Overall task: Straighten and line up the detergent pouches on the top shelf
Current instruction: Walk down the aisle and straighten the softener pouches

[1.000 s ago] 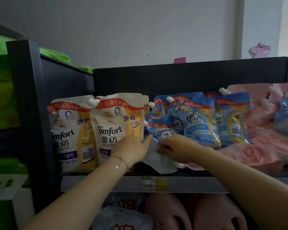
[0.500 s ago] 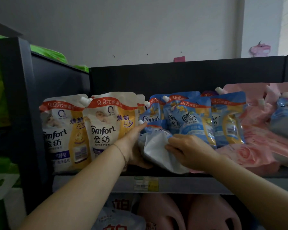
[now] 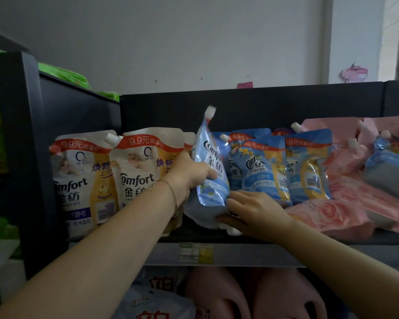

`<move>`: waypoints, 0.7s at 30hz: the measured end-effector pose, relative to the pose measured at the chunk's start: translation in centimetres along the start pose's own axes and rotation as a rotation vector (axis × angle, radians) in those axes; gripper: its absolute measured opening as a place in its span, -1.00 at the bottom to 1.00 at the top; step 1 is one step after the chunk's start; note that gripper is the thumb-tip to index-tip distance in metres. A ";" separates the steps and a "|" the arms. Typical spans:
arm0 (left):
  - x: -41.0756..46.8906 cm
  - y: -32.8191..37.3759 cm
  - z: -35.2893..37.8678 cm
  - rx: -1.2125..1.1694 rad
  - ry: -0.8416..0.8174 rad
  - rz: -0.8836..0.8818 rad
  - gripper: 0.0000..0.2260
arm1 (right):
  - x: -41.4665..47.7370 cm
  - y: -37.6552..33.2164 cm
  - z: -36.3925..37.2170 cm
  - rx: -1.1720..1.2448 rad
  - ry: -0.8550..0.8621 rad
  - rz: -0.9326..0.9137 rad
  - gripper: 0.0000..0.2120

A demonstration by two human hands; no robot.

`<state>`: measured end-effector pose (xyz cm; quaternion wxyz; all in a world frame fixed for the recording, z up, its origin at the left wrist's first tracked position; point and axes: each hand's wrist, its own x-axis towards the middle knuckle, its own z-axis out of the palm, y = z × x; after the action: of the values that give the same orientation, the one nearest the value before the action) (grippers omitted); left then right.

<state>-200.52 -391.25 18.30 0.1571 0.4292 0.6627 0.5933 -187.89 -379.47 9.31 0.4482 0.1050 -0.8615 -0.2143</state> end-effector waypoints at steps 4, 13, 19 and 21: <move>0.1 -0.7 0.8 -0.014 0.100 0.330 -0.50 | 1.1 1.3 0.2 -0.004 -0.061 0.123 -0.81; -0.7 -8.8 3.2 0.252 0.327 0.614 -0.16 | 2.8 4.1 -0.7 0.196 -0.397 0.762 -0.80; -0.5 -8.8 3.7 0.438 0.299 0.774 -0.06 | 4.2 5.7 1.4 0.136 -0.543 0.904 -0.82; -0.2 -8.9 3.8 0.459 0.324 0.761 -0.08 | 5.4 5.5 2.5 0.101 -0.646 0.868 -0.77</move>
<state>-201.07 -388.29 9.11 -0.2760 0.5670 0.5882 0.5063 -193.02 -375.91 14.52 0.2023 -0.3101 -0.9289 0.0108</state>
